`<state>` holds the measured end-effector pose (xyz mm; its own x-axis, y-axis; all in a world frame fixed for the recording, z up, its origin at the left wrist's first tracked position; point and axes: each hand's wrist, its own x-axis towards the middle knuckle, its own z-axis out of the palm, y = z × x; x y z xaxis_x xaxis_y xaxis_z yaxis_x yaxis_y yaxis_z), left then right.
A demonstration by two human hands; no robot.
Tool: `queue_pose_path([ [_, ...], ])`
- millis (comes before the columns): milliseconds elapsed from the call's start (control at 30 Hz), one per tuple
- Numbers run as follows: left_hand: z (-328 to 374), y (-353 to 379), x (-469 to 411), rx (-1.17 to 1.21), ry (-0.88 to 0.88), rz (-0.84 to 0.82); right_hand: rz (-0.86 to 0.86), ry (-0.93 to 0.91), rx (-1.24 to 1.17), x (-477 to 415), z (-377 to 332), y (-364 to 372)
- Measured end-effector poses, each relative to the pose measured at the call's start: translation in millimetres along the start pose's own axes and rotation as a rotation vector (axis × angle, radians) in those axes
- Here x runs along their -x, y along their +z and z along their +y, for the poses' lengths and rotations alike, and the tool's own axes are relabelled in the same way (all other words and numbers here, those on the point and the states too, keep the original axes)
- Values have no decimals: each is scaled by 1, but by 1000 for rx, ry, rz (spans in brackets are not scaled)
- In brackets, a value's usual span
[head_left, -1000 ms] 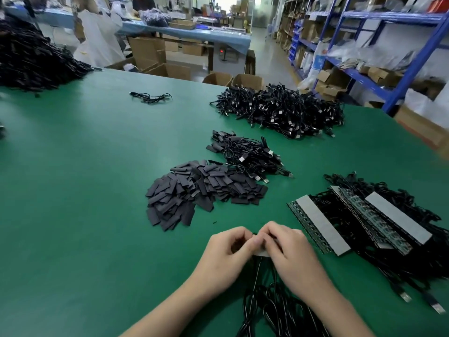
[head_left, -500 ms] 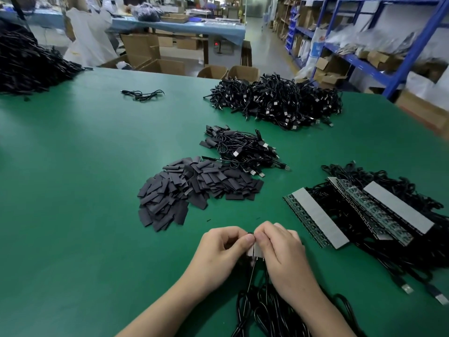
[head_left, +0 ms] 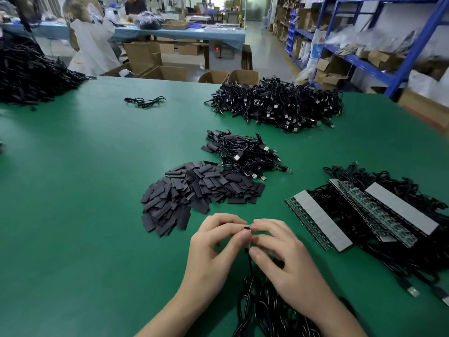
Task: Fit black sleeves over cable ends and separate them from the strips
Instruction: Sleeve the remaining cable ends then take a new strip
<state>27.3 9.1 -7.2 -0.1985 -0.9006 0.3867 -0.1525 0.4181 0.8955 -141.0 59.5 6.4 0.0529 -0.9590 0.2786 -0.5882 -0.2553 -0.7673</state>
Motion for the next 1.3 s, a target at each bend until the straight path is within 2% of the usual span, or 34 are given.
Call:
queue_pose_path([
  [133,10,-7,-4,22,69,-41,-14,14,-146,0,-15,0],
  [200,7,-17,-15,-43,50,-43,-12,51,-208,1,-23,-5],
  [333,-14,-50,-43,-630,27,-93,54,37,-266,4,-42,-22],
  [400,-23,-61,-56,-884,26,-165,85,45,-449,4,-56,-26],
  [467,-29,-66,-66,-1029,20,-253,179,62,-645,1,-67,-26],
  [533,-35,-70,-74,-1052,44,-297,271,91,-836,-2,-78,-25],
  [633,-39,-75,-82,-1059,126,-297,299,85,-1049,-4,-89,-27],
  [700,-42,-77,-85,-1066,186,-316,310,65,-1047,-5,-92,-31],
  [800,-45,-80,-87,-1070,275,-326,301,151,-790,-4,-92,-34],
  [833,-46,-81,-87,-1067,309,-320,318,131,-733,-2,-93,-36],
  [933,-48,-82,-82,-1043,381,-284,417,-110,-652,-2,-102,-46],
  [967,-49,-82,-81,-1037,405,-270,424,-133,-586,-4,-103,-49],
  [1067,-44,-74,-76,-963,446,-201,336,-22,-388,-10,-101,-50],
  [1133,-36,-66,-70,-837,426,-127,457,-125,-413,-12,-103,-51],
  [1200,-28,-57,-62,-637,319,-75,577,-247,-397,-13,-104,-51],
  [1300,-19,-40,-50,-109,15,-88,491,-153,-425,-19,-102,-46],
])
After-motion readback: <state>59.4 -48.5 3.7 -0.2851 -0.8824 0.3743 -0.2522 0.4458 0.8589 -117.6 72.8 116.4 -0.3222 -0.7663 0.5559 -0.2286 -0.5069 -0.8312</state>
